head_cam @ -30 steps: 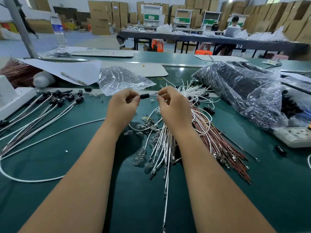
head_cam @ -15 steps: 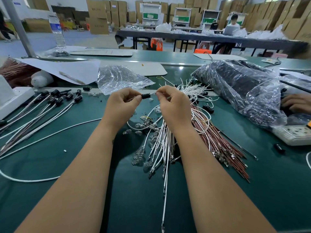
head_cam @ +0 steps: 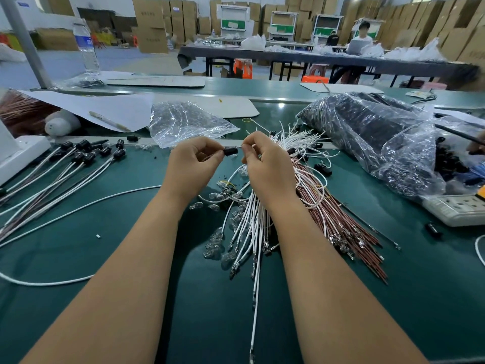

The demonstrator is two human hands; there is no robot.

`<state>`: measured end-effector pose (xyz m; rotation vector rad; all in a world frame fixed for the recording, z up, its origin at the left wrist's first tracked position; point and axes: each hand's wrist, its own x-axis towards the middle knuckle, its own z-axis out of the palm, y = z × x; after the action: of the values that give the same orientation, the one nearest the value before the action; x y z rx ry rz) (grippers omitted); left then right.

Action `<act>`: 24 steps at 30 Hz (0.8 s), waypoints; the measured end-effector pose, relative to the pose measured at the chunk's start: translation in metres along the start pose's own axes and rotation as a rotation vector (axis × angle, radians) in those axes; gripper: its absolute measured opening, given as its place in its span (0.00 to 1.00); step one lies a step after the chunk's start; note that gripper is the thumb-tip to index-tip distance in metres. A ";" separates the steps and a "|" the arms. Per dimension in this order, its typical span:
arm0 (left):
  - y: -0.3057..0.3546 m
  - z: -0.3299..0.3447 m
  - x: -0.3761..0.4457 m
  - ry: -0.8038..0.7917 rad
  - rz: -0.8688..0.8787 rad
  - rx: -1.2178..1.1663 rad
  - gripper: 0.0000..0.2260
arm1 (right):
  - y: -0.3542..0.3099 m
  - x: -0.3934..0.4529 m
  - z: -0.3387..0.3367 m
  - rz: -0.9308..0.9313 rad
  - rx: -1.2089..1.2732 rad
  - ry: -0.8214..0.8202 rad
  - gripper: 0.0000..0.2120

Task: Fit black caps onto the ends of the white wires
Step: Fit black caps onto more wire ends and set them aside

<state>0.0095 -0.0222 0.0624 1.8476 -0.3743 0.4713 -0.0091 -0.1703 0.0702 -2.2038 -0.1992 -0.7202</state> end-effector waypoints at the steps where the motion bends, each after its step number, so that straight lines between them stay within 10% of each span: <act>1: 0.000 0.000 0.000 0.002 -0.001 0.001 0.08 | 0.000 0.000 0.000 -0.001 -0.002 -0.001 0.05; 24: 0.001 -0.001 0.001 -0.009 -0.068 -0.136 0.04 | -0.004 -0.001 0.000 0.027 0.109 0.033 0.08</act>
<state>0.0099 -0.0213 0.0644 1.7251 -0.3400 0.3816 -0.0111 -0.1674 0.0718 -2.0858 -0.1876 -0.7136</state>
